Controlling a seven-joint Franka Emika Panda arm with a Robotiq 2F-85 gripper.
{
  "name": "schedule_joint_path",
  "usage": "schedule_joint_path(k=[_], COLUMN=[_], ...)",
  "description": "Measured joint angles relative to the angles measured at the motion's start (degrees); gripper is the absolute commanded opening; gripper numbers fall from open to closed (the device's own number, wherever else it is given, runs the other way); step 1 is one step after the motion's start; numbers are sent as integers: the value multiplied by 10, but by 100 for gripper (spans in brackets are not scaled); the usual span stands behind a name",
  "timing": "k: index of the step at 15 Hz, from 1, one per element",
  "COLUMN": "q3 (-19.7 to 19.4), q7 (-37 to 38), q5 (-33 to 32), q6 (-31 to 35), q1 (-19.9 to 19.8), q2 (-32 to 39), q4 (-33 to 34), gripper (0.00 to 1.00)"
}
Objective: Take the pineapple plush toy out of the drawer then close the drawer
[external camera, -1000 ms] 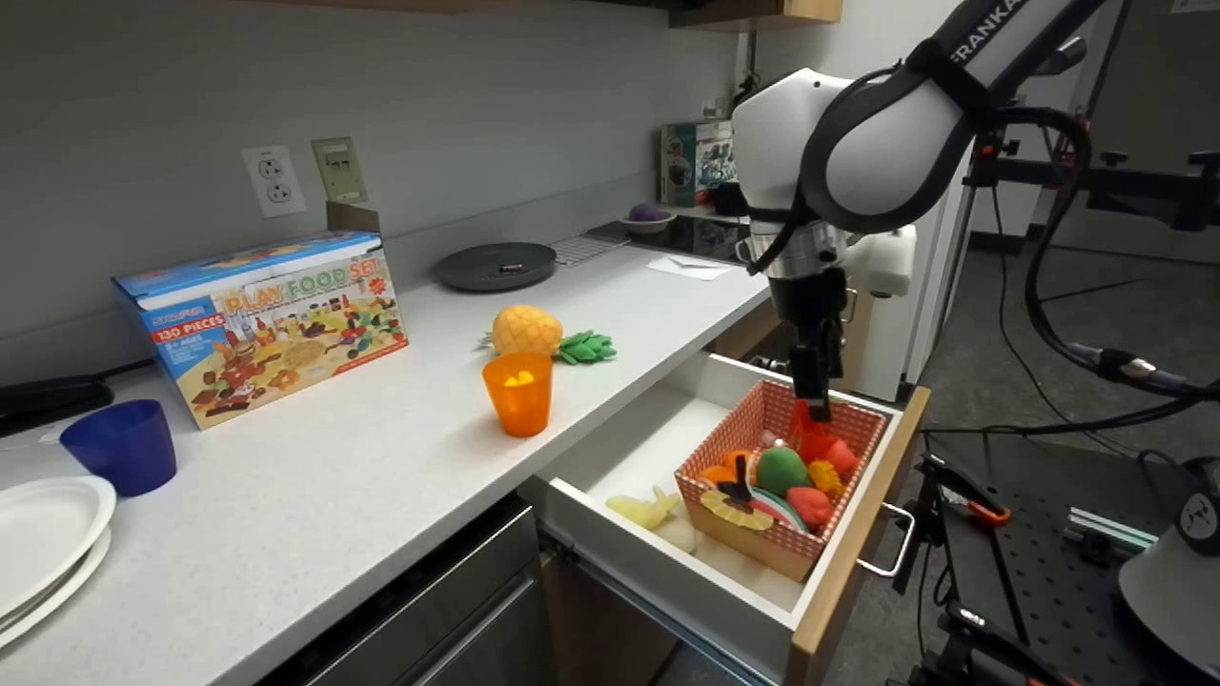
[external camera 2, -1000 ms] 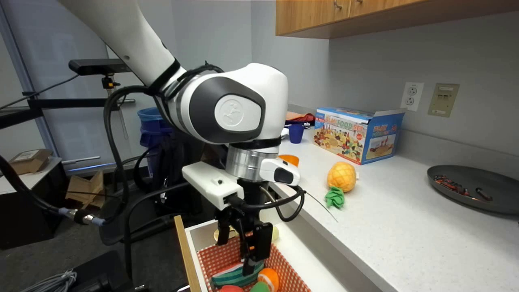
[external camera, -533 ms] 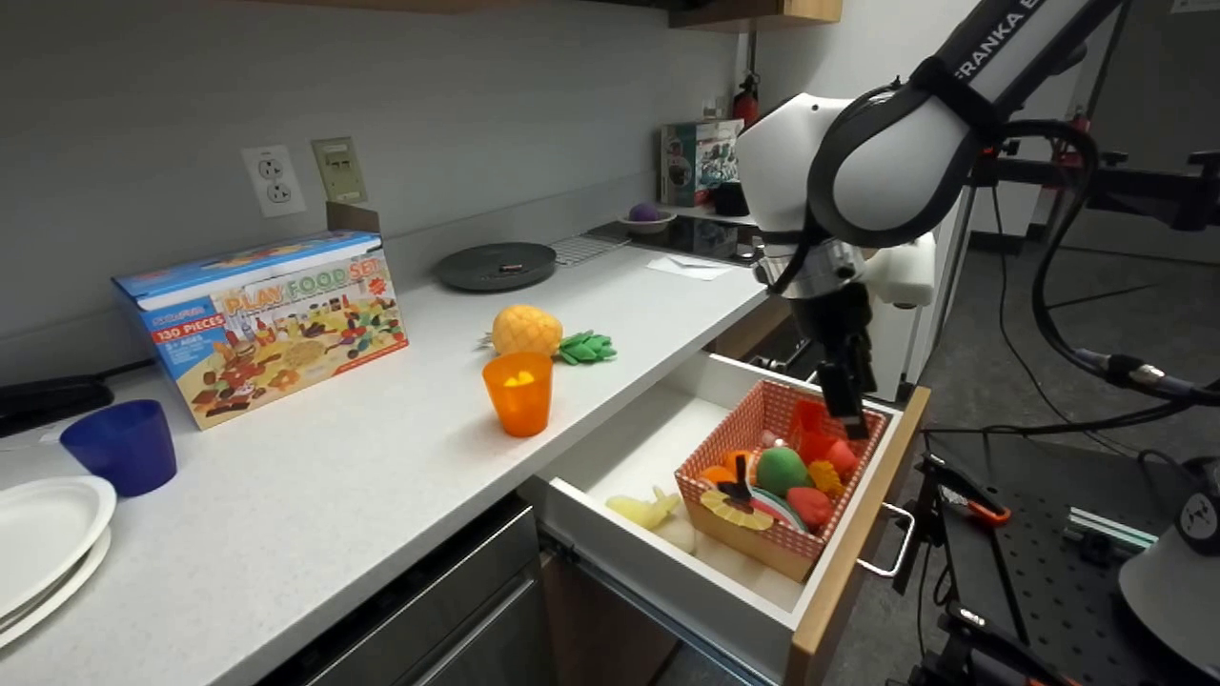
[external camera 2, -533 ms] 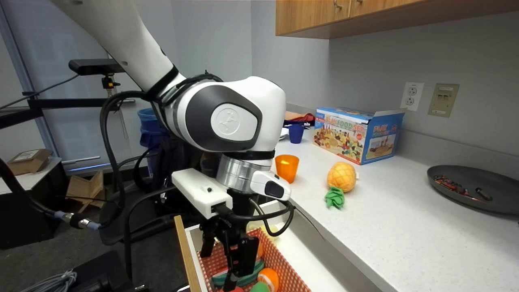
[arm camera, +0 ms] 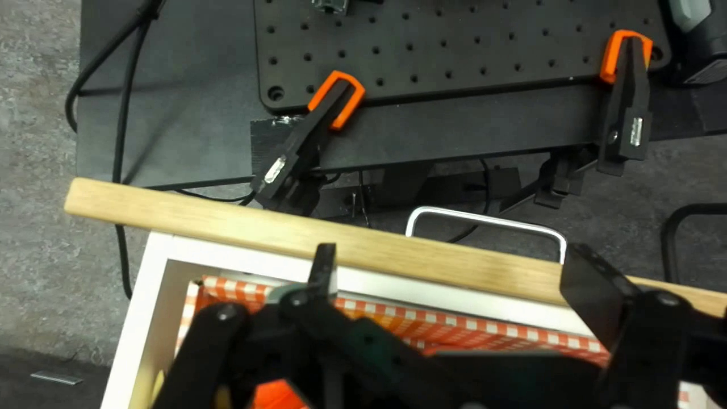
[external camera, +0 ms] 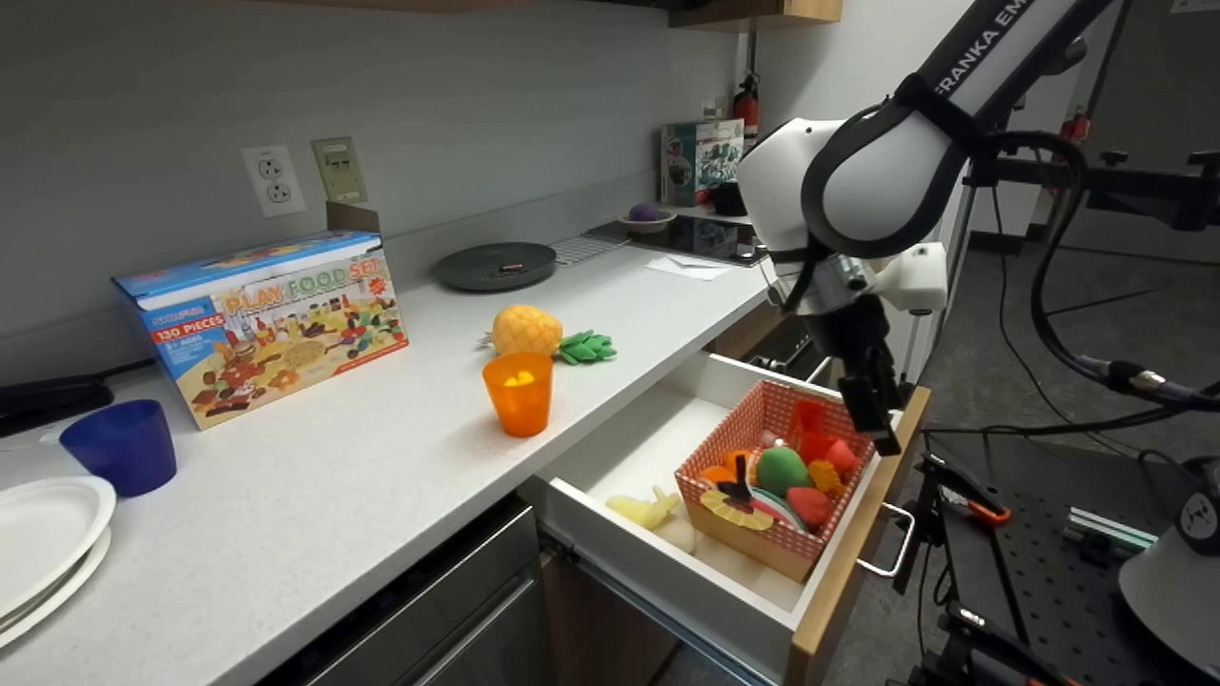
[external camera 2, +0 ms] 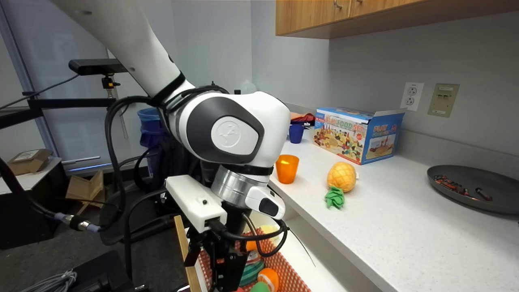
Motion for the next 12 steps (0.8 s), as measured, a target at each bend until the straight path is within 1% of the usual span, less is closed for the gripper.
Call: schedule_joint_path(k=[5, 12], q3=[-1, -1], q7=[-42, -46], q5=[41, 49], q6=[-1, -22], q1=[-12, -23], q2=[42, 80], q4=[2, 9], gripper=[100, 100])
